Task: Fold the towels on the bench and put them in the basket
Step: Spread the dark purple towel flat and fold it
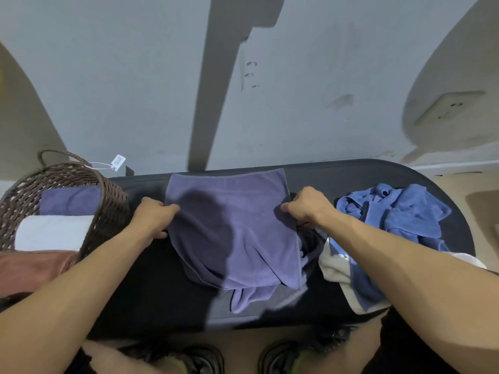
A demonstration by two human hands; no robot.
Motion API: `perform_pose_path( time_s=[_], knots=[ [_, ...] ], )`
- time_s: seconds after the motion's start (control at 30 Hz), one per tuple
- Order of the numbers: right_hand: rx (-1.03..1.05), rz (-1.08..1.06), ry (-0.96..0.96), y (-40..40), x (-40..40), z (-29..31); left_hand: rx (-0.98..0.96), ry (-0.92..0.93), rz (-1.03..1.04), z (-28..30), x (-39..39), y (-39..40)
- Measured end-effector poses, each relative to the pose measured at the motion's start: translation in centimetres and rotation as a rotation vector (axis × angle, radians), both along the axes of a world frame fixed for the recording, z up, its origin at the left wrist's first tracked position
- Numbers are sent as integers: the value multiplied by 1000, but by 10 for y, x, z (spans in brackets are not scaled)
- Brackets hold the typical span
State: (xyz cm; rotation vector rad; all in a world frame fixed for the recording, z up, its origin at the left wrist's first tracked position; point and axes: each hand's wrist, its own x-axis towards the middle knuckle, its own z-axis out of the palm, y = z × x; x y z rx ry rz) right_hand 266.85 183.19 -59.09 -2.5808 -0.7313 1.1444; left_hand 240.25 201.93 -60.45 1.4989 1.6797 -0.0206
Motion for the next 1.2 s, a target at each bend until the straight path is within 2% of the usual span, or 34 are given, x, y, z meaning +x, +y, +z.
perform_pose_path(
  time_s=[0.07,0.17,0.27,0.43,0.57,0.63,0.77,0.9,0.97,1.03,1.1,1.2],
  knots=[
    [-62,66,-32,-4,-5,2,-51,153,-133,7,-6,-22],
    [-35,73,-83,-9,-9,7,-110,206,-155,9,-16,-52],
    [11,87,-116,-14,-10,15,-224,112,-16,8,-31,-78],
    [-185,345,-228,-30,-25,44,-371,-9,135,2,-55,-133],
    [-258,530,-104,-52,-47,55,-296,-262,296,-2,-42,-176],
    [-254,556,-131,-69,-60,48,-195,-381,393,-6,-35,-191],
    [-2,503,-208,-90,-78,28,-39,-415,459,-14,-30,-208],
    [-4,505,-111,-82,-61,33,-19,-461,470,-15,-25,-200],
    [0,344,124,-75,-41,41,-18,-506,477,-13,-25,-195],
    [35,184,311,-71,-22,49,-62,-634,506,-9,-26,-189],
    [112,113,342,-69,-10,52,-114,-769,537,-2,-27,-182],
    [310,-82,311,-65,-2,50,-83,-801,603,5,-31,-167]
  ],
)
